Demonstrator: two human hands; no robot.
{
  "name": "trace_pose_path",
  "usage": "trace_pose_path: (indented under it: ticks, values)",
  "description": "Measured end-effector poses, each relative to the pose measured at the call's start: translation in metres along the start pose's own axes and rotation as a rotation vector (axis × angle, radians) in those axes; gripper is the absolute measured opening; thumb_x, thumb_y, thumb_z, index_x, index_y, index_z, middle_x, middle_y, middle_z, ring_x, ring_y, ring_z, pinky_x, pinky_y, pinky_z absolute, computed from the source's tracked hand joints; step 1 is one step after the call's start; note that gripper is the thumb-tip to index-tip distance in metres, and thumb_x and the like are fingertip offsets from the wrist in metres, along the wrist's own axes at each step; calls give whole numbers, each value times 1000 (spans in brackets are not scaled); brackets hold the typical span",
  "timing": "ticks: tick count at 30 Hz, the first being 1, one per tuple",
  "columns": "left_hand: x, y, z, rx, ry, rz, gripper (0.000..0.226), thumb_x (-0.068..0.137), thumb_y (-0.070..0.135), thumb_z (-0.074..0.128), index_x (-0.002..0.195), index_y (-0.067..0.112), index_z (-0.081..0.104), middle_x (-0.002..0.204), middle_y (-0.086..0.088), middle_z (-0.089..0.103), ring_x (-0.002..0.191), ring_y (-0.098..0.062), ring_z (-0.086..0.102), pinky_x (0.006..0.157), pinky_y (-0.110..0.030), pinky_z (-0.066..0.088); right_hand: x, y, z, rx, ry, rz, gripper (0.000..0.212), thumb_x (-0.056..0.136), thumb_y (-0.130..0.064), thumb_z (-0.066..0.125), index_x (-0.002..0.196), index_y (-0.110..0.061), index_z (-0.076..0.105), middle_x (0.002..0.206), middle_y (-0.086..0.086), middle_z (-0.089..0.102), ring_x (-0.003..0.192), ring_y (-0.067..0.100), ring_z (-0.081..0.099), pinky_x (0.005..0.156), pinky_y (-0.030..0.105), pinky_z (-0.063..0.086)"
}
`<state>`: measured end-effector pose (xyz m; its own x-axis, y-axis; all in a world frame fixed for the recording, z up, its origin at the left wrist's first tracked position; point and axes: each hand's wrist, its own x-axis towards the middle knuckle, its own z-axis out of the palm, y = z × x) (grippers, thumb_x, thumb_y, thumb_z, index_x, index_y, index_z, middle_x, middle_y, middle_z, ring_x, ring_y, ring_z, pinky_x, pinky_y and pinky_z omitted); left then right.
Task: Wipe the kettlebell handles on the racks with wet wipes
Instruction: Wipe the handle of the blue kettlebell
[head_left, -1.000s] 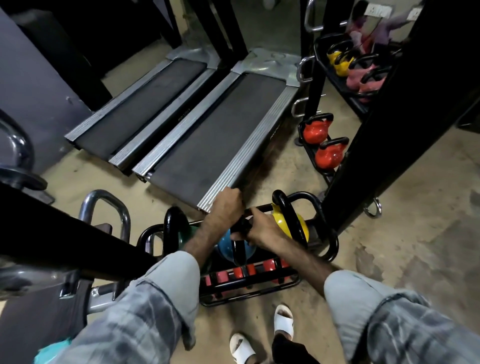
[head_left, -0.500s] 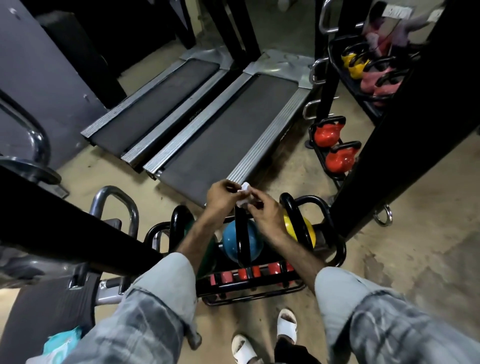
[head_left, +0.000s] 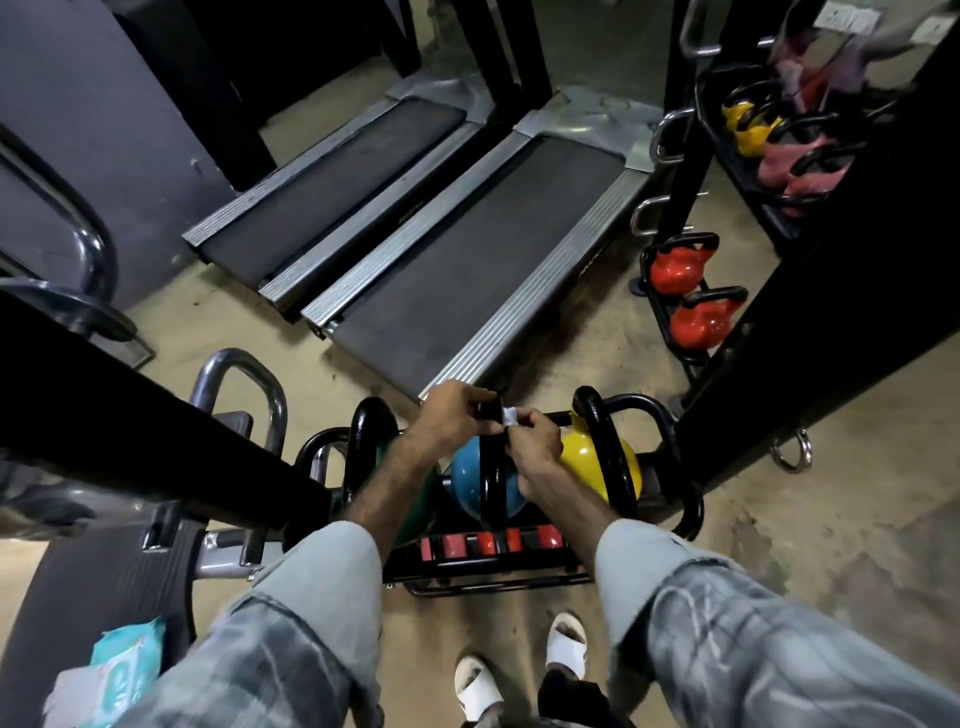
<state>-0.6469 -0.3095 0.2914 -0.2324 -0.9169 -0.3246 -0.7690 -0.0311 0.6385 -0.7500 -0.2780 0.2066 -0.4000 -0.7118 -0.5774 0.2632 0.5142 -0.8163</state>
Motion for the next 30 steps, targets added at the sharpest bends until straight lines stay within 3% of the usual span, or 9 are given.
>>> trace_pose_path:
  ticks: [4, 7, 10, 13, 16, 19, 24, 28, 30]
  values:
    - [2, 7, -2, 127, 37, 4, 52, 71, 24, 83, 120, 16, 67, 114, -5, 70, 108, -14, 64, 90, -23, 47, -5, -3, 7, 135, 94, 52, 19, 86, -31, 73, 75, -16, 70, 70, 2, 68, 62, 17, 61, 63, 29, 56]
    - [1, 7, -2, 132, 37, -3, 54, 70, 23, 84, 121, 17, 67, 114, -5, 70, 108, -15, 64, 88, -21, 45, -6, -6, 4, 225, 57, 117, 18, 83, -31, 75, 76, -14, 73, 67, 1, 67, 58, 14, 61, 59, 23, 51]
    - [-2, 4, -1, 100, 53, -10, 55, 69, 20, 84, 121, 15, 66, 116, -6, 70, 108, -14, 64, 93, -22, 46, -5, -8, -7, 258, -14, 94, 3, 77, -15, 77, 78, -17, 78, 81, -3, 75, 76, 12, 68, 78, 26, 57]
    - [-3, 5, 1, 121, 62, 11, 54, 69, 20, 84, 120, 16, 67, 115, -6, 70, 108, -16, 64, 95, -26, 48, -3, -12, -10, 260, -60, 30, 12, 77, -6, 73, 75, -17, 79, 84, -6, 76, 85, 11, 69, 87, 25, 54]
    - [-5, 7, 1, 150, 66, 33, 49, 70, 20, 82, 117, 22, 68, 108, -5, 73, 101, -16, 66, 91, -27, 50, 4, -23, -3, 168, -48, 23, 14, 77, -11, 69, 67, -19, 74, 73, -7, 72, 79, 12, 69, 85, 35, 59]
    - [-7, 8, 2, 135, 74, 42, 46, 70, 17, 82, 114, 23, 70, 101, -6, 74, 95, -19, 67, 88, -34, 52, 16, -20, 2, -58, -22, -45, 13, 74, -25, 62, 71, -27, 74, 79, -3, 74, 84, 20, 71, 81, 45, 59]
    - [-7, 2, 5, 56, 116, -20, 50, 68, 14, 84, 115, 12, 67, 113, -7, 69, 101, -21, 66, 94, -35, 50, -9, -22, -12, -352, -5, -201, 24, 85, -23, 56, 101, -19, 74, 103, 6, 74, 101, 26, 65, 90, 38, 53]
    - [-10, 1, 10, 12, 132, -16, 48, 69, 14, 83, 115, 12, 67, 110, -5, 71, 95, -21, 67, 93, -34, 51, 0, -39, -8, -391, -43, -249, 26, 86, -15, 52, 104, -18, 72, 109, 7, 72, 108, 28, 64, 94, 37, 50]
    - [-13, 0, 12, -11, 151, -8, 43, 70, 13, 83, 111, 13, 69, 106, -5, 72, 93, -21, 68, 90, -37, 53, -6, -46, -8, -459, -54, -299, 27, 89, -9, 50, 106, -15, 70, 112, 9, 71, 110, 28, 61, 93, 30, 45]
